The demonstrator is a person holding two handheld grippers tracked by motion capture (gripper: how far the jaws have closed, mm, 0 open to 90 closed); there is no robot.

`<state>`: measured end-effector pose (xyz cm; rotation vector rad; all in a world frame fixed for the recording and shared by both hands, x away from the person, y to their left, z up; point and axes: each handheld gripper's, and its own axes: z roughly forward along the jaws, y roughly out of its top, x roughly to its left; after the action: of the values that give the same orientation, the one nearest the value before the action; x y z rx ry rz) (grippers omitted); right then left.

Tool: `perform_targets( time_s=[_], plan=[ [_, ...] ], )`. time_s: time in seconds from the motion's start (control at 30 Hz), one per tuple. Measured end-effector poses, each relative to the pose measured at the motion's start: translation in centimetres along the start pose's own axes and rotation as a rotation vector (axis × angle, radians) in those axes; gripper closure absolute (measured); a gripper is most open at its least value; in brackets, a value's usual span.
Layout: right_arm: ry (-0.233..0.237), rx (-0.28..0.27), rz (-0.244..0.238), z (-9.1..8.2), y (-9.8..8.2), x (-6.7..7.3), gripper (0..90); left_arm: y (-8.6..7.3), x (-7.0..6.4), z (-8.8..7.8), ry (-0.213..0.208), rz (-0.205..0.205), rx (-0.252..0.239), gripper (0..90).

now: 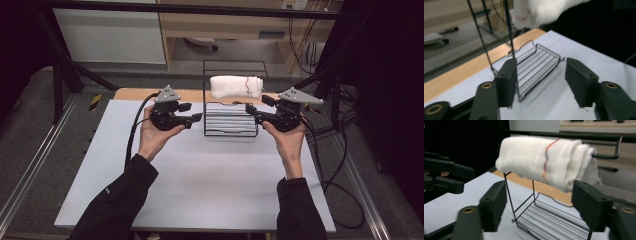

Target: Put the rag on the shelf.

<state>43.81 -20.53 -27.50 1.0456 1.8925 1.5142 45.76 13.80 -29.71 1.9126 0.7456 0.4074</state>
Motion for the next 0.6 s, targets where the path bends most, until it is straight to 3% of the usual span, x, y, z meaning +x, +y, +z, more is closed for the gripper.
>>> perform_targets(
  time_s=[0.1, 0.3, 0.47, 0.6],
  plan=[
    [-0.008, 0.028, -0.021, 0.0, -0.7, 0.1, 16.5, -1.8, 0.6, -0.6, -0.004, -0.021, 0.019, 31.9],
    [0.014, 0.069, -0.010, -0.1, -2.7, -0.1, 7.9, -5.5, 1.7, -2.0, 0.010, -0.050, 0.061, 20.8],
    [0.044, 0.099, 0.007, -0.3, -4.8, -0.1, 4.5, -8.4, 2.5, -3.1, 0.026, -0.085, 0.099, 8.4],
    [0.055, 0.123, 0.016, -0.6, -6.5, -0.1, 2.7, -10.2, 2.8, -4.1, 0.041, -0.093, 0.110, 5.0]
  ],
)
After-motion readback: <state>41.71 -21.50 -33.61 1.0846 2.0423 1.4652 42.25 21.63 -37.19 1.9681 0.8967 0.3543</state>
